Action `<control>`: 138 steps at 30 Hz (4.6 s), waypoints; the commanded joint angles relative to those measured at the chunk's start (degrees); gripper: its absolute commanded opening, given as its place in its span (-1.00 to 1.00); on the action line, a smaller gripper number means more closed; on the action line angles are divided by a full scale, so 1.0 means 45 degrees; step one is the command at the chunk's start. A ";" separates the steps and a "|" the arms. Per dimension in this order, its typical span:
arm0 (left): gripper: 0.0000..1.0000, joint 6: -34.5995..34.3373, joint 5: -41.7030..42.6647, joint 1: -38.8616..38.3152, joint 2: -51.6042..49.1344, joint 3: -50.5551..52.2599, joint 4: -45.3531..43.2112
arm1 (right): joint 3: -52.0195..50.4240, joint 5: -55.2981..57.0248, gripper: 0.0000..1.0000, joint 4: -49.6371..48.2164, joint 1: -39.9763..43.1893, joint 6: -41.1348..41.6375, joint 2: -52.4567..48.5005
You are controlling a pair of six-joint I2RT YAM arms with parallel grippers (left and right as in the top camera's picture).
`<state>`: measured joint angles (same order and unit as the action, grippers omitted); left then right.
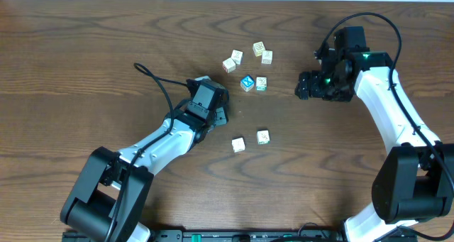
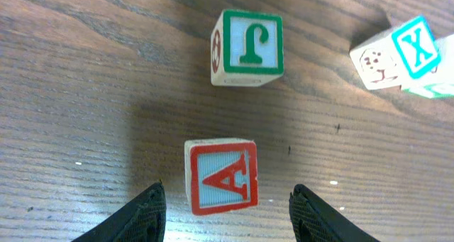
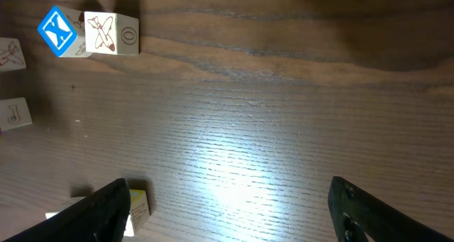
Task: Lift 3 blocks
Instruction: 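Lower and close the left gripper on the red A block, then carry the A block right and set it against the 3 block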
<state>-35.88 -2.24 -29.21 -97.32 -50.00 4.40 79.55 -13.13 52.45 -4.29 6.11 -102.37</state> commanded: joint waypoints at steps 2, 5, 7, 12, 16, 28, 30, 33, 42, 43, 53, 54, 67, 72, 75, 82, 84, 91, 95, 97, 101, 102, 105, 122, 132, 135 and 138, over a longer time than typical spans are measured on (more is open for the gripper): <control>0.14 -0.0568 -0.0767 -0.0029 -0.0175 -0.0194 -0.0151 | 0.0073 -0.0097 0.73 -0.0053 -0.0068 0.0146 0.0044; 0.13 -0.0568 -0.0767 -0.0029 -0.0364 -0.0194 -0.0257 | 0.0073 -0.0102 0.72 -0.0063 -0.0068 0.0146 0.0044; 0.12 -0.0568 -0.0767 -0.0029 -0.0505 -0.0194 -0.0267 | 0.0073 -0.0097 0.73 -0.0063 -0.0068 0.0146 0.0044; 0.03 -0.0267 -0.0801 -0.0029 -0.0908 -0.0194 -0.0408 | 0.0073 -0.0092 0.72 -0.0073 -0.0068 0.0146 0.0044; 0.02 0.0117 -0.0806 -0.0029 -0.1001 -0.0194 -0.0398 | 0.0073 -0.0058 0.72 -0.0078 -0.0068 0.0146 0.0044; -0.11 0.2501 -0.0996 -0.0029 -0.1001 -0.0194 -0.0330 | 0.0068 0.0238 0.72 -0.0087 -0.0068 0.0146 0.0044; -0.11 0.2968 -0.0991 -0.0029 -0.1001 -0.0194 -0.0277 | 0.0073 0.0233 0.72 -0.0087 -0.0068 0.0146 0.0044; -0.11 0.3424 -0.0996 -0.0029 -0.1001 -0.0194 -0.0117 | 0.0068 0.0238 0.72 -0.0087 -0.0068 0.0146 0.0044; -0.37 0.3502 -0.0996 -0.0029 -0.1001 -0.0194 -0.0005 | 0.0068 0.0238 0.71 -0.0087 -0.0068 0.0146 0.0044; -0.36 0.3502 -0.0996 -0.0029 -0.1001 -0.0194 -0.0005 | 0.0068 0.0238 0.71 -0.0092 -0.0068 0.0146 0.0044; -0.36 0.3497 -0.0991 -0.0029 -0.0952 -0.0194 0.0291 | 0.0068 0.0248 0.71 -0.0141 -0.0068 0.0141 0.0044; -0.37 0.3492 -0.0996 -0.0029 -0.0899 -0.0194 0.0437 | 0.0063 0.0287 0.72 -0.0141 -0.0068 0.0141 0.0044; -0.37 0.3104 -0.0996 -0.0661 0.1025 -0.0194 0.2458 | 0.0058 0.0481 0.73 -0.0228 -0.0068 0.0131 0.0039; -0.36 0.1729 -0.1122 -0.1637 0.1078 -0.0189 0.3264 | 0.0058 0.0486 0.73 -0.0214 -0.0068 0.0102 0.0039; -0.36 0.0758 -0.1423 -0.2035 0.1078 -0.0189 0.3808 | 0.0058 0.0491 0.72 -0.0209 -0.0068 0.0097 0.0039; -0.36 -0.0952 -0.1423 -0.2880 0.1078 -0.0189 0.4930 | 0.0058 0.0568 0.73 -0.0214 -0.0068 0.0092 0.0039; -0.37 -0.1316 -0.1413 -0.3133 0.1078 -0.0189 0.5076 | 0.0058 0.0568 0.73 -0.0219 -0.0068 0.0087 0.0039; -0.36 -0.2526 -0.1282 -0.3905 0.1078 -0.0189 0.5110 | 0.0058 0.0573 0.73 -0.0209 -0.0068 0.0015 0.0039; -0.36 -0.2871 -0.1282 -0.3959 0.1078 -0.0189 0.5051 | 0.0058 0.0573 0.72 -0.0214 -0.0068 -0.0005 0.0039; -0.36 -0.2875 -0.1277 -0.3959 0.1078 -0.0189 0.4925 | 0.0058 0.0568 0.72 -0.0219 -0.0068 0.0000 0.0039; -0.36 -0.2982 -0.0748 -0.3959 0.1078 -0.0189 0.4473 | 0.0058 0.0573 0.72 -0.0214 -0.0068 -0.0005 0.0039; -0.36 -0.3075 -0.0588 -0.3959 0.1078 -0.0189 0.4347 | 0.0058 0.0573 0.72 -0.0214 -0.0068 -0.0005 0.0039; -0.36 -0.3405 -0.0403 -0.3959 0.1078 -0.0189 0.4201 | 0.0058 0.0573 0.72 -0.0214 -0.0068 -0.0005 0.0039; -0.35 -0.3332 -0.0559 -0.3959 0.1078 -0.0189 0.3954 | 0.0058 0.0573 0.70 -0.0170 -0.0068 -0.0005 0.0039; -0.35 -0.2803 -0.0709 -0.3959 0.1073 -0.0189 0.4250 | 0.0053 0.0573 0.71 -0.0170 -0.0068 -0.0005 0.0039; -0.35 -0.2807 -0.0942 -0.3959 0.1073 -0.0180 0.4245 | 0.0053 0.0573 0.70 -0.0160 -0.0068 -0.0005 0.0039; -0.35 -0.2803 -0.1239 -0.3959 0.1015 -0.0165 0.4250 | 0.0053 0.0568 0.70 -0.0151 -0.0068 -0.0005 0.0039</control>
<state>-49.45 -5.17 -46.98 -92.77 -50.46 23.18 79.55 -10.70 51.62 -4.29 6.07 -102.37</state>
